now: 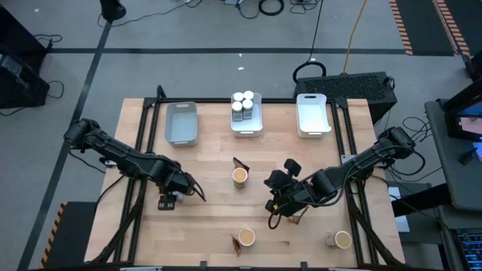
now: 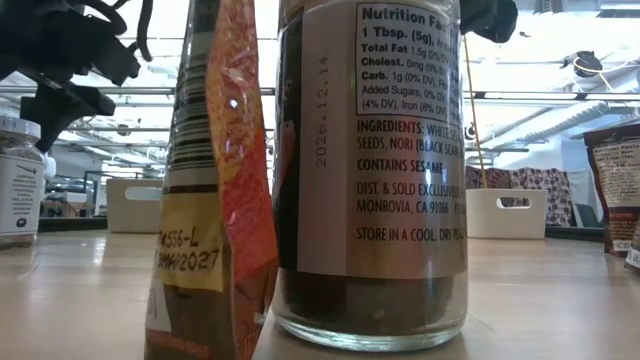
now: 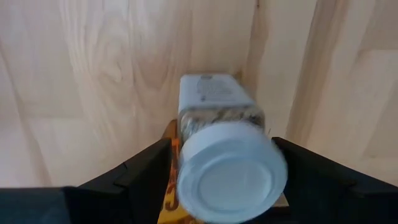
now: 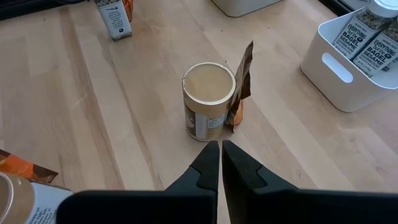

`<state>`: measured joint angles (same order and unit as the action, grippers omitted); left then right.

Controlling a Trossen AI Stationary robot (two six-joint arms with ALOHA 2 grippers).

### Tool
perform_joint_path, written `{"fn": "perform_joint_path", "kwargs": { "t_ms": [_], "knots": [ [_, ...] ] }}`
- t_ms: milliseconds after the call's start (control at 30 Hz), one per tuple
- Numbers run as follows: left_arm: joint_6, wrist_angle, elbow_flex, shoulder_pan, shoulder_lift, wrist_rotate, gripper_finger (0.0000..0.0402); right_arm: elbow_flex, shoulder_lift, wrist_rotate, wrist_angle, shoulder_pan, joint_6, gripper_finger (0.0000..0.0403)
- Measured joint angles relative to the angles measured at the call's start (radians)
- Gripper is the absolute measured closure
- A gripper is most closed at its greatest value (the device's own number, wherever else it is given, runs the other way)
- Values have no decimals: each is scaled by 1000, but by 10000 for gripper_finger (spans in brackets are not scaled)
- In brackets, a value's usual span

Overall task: Sort spices by type
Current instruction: Put the white seasoning bottle into the left white bin

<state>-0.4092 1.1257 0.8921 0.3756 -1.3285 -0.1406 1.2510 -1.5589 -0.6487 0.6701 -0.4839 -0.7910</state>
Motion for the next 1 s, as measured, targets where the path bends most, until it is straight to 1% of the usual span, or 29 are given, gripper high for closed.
{"fn": "perform_joint_path", "kwargs": {
  "t_ms": [67, 133, 267, 300, 500, 567, 667, 767, 933, 1000],
  "knots": [
    [5, -8, 0, 0, 0, 1, 129, 0, 0, 0, 1, 0, 0, 403],
    [6, -19, 0, 0, 0, 5, 141, 0, 0, 0, 1, 0, 0, 403],
    [6, -18, 0, 0, 2, 16, 189, 0, 0, 0, 1, 0, 0, 403],
    [6, -17, 0, 0, 2, 16, 194, 0, 0, 0, 1, 0, 0, 403],
    [8, 5, 1, -1, 2, 10, 194, 0, 0, 0, 1, 0, 0, 403],
    [32, 5, 2, -5, 1, 10, 194, 0, 0, 2, 1, 0, 2, 403],
    [44, -12, 12, -29, 0, 18, 194, 0, 0, 23, 1, 0, 15, 403],
    [-58, -62, 18, -76, 0, 23, 194, 0, 0, 26, 1, 0, 18, 403],
    [-424, -97, 19, -180, 0, 49, 194, 0, 0, 26, 0, 0, 14, 403],
    [-491, -97, 19, -223, 0, 53, 194, 0, 0, 27, 0, 0, 13, 403]
  ]
}}
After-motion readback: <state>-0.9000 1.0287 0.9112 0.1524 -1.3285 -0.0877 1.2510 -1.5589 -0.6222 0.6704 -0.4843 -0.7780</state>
